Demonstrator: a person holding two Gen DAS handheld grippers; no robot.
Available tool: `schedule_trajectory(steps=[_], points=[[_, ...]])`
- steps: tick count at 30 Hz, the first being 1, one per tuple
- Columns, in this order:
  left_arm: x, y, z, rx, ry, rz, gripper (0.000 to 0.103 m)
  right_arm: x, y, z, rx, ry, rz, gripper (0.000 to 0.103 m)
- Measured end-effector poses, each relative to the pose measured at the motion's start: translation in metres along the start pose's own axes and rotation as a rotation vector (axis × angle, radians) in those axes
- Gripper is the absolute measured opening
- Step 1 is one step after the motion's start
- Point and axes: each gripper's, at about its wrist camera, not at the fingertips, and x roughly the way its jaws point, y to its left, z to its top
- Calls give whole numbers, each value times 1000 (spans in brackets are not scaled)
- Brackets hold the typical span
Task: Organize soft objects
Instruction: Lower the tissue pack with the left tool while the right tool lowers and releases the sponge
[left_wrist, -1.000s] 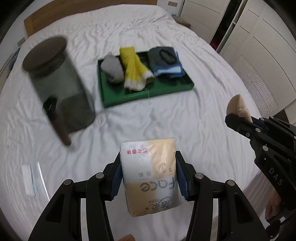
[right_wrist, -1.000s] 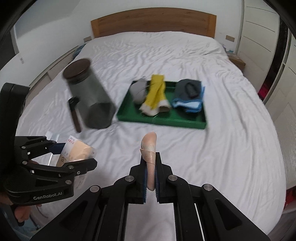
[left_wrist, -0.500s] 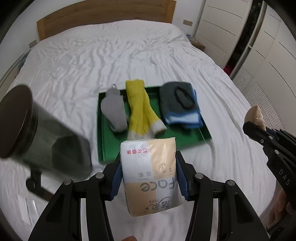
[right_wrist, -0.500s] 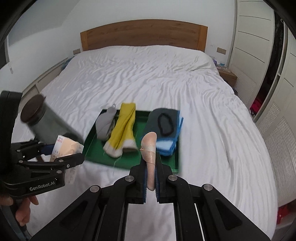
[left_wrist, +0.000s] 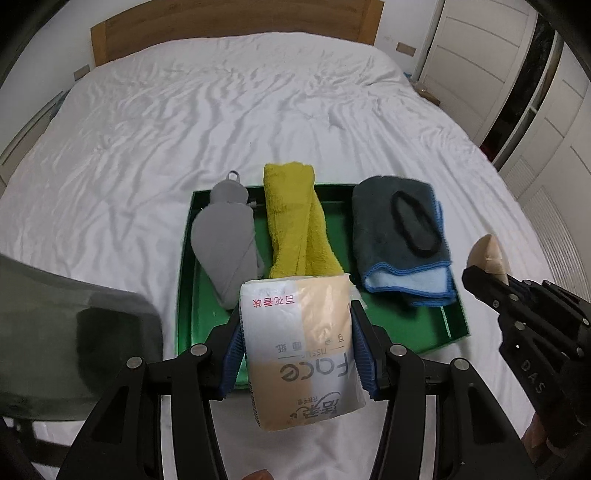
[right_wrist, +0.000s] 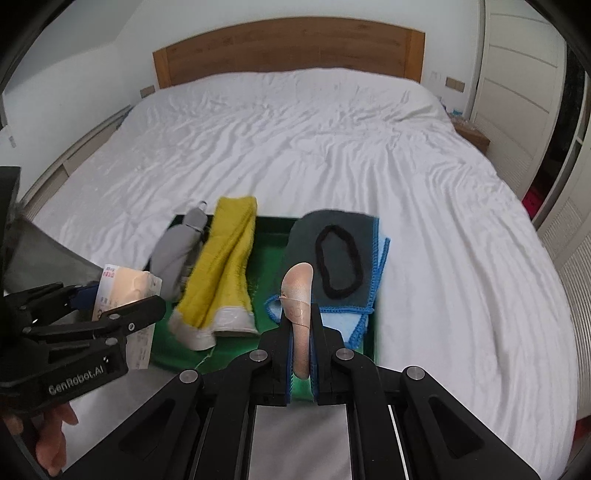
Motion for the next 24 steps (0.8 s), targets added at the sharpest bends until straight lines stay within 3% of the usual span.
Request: schedule_trajectory(steps=[9,24], points=[[26,-3,-1,0,22,33,46,56,-3,6,-12,51,-27,6],[48,2,-10,11,51,71,46,91,-2,-2,-12,100,-29,6]])
